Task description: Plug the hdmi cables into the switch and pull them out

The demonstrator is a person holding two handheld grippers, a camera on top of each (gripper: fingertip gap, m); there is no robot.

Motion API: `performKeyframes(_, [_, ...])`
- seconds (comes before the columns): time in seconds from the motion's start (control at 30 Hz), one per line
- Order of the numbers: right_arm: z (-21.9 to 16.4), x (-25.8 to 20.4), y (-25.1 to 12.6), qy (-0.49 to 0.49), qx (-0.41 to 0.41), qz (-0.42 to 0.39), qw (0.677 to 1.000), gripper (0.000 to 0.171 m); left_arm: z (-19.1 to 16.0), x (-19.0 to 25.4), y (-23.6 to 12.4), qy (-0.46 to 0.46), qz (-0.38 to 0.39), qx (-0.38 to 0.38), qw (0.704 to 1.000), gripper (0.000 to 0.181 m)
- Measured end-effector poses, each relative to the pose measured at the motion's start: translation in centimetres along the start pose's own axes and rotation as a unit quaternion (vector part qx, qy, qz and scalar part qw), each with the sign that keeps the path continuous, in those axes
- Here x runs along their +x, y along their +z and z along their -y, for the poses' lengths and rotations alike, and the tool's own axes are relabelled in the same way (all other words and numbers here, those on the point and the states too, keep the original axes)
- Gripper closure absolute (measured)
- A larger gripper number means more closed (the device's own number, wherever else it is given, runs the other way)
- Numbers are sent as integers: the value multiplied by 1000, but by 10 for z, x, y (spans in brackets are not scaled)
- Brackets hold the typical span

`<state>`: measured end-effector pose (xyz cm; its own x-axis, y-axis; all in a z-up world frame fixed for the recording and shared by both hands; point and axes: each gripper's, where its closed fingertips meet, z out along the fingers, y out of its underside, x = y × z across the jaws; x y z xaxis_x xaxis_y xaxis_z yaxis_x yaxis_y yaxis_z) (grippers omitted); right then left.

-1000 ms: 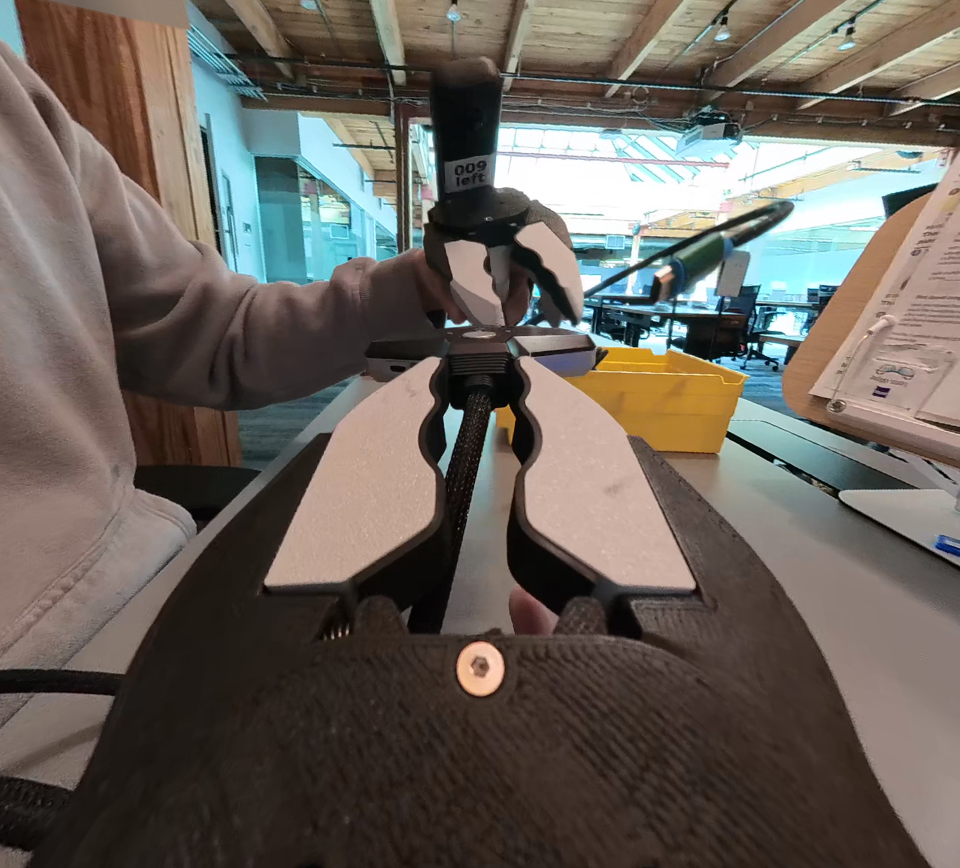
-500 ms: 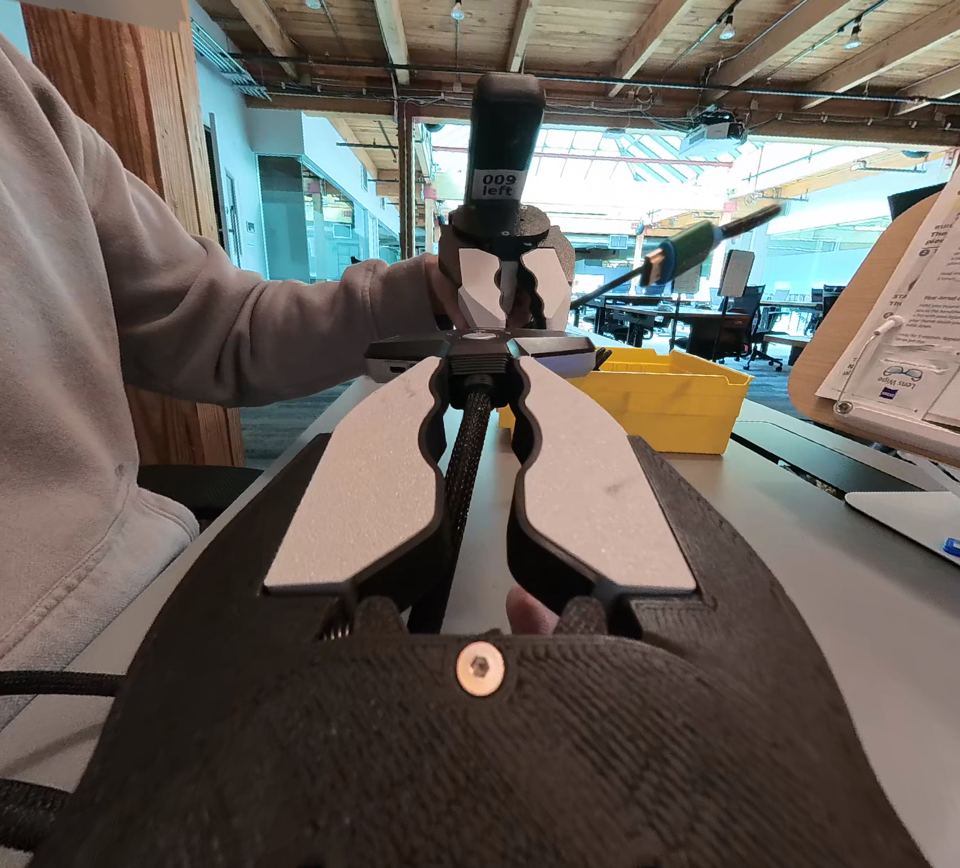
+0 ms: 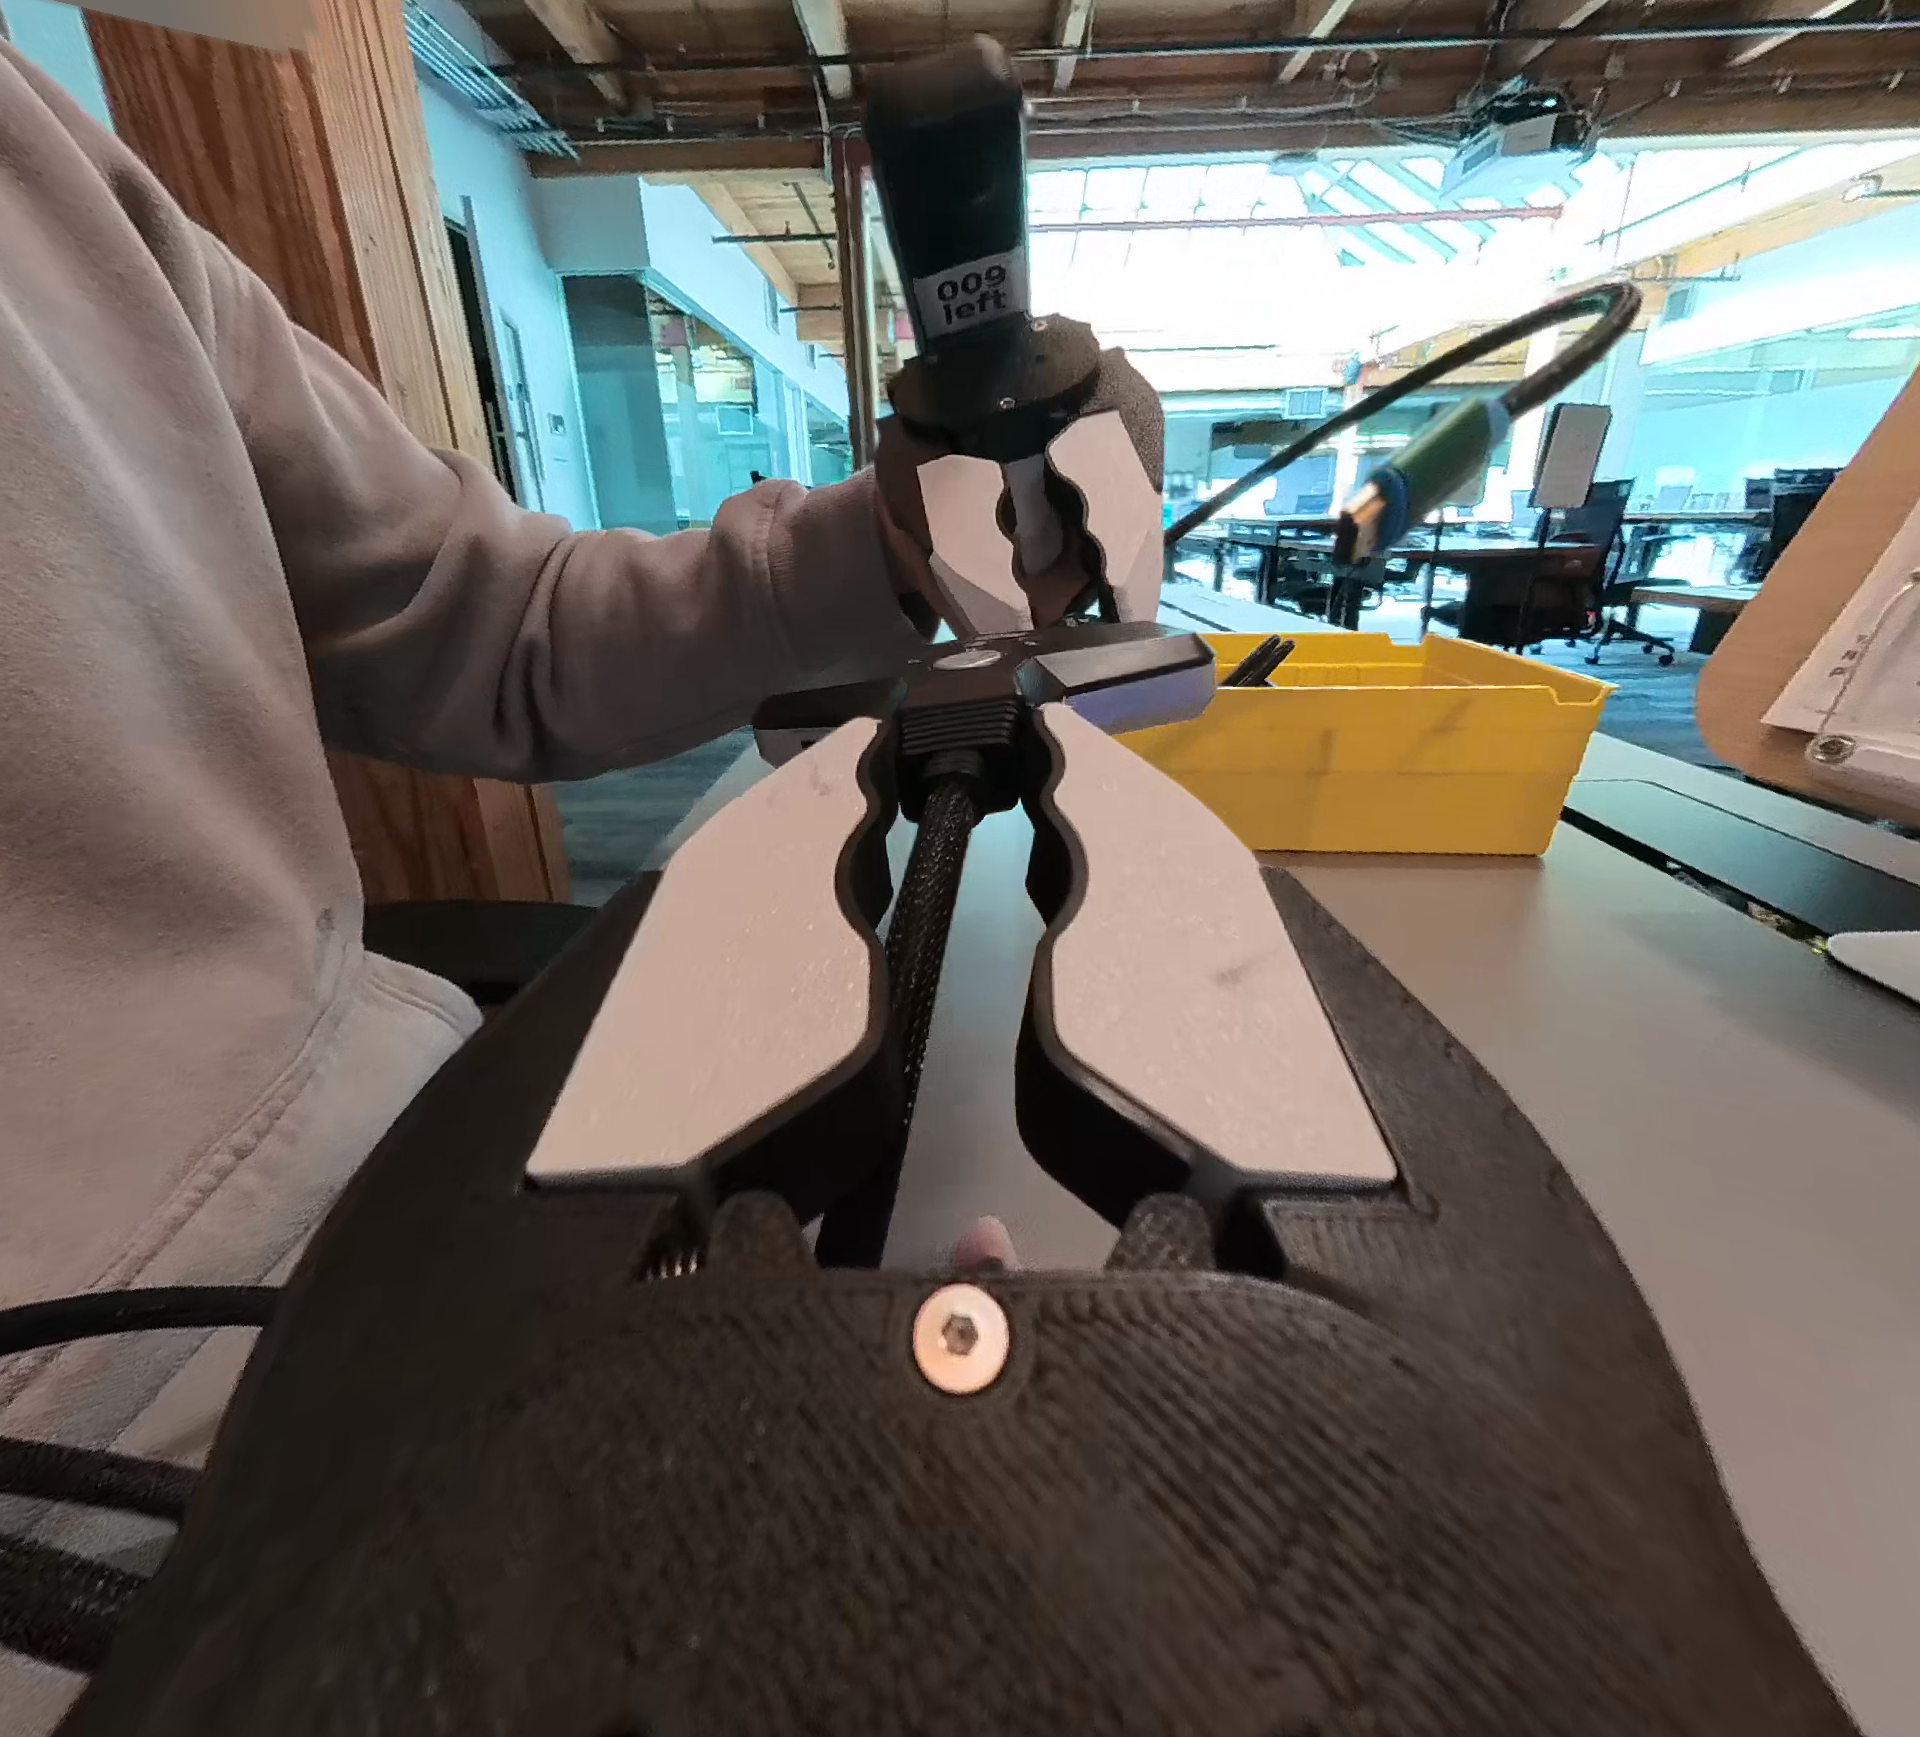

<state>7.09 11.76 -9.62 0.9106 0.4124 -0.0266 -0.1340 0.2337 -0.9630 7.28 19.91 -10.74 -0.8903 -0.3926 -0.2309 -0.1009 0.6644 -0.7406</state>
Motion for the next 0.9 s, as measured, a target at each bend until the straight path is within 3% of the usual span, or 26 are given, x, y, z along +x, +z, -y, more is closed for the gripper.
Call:
performKeyframes(0.17, [-5,-3,4,-9,-19,5,1000,147,-16,2,11,12,-3,-58,998,161])
performKeyframes(0.33, [-3,2,1,-10,-2,-4,1000,148,-9,-3,9,-22,21,-9,999,161])
performKeyframes(0.43, [7,6,-6,-15,32,-13,999,149,6,-8,10,-57,30,48,997,160])
performKeyframes(0.53, [18,14,-12,-17,61,-38,997,149,40,-25,-6,-73,105,146,981,127])
performKeyframes(0.67, [17,35,-21,-27,64,-117,991,150,56,-40,-62,-85,191,237,949,131])
performKeyframes(0.77, [21,43,-28,-19,79,-139,987,150,-5,-79,-107,-198,301,176,916,136])
performKeyframes(0.83, [23,43,-28,-25,81,-143,986,150,-84,-107,-142,-311,403,82,857,138])
performKeyframes(0.9, [22,43,-26,-28,75,-141,987,150,-150,-115,-167,-402,447,24,799,139])
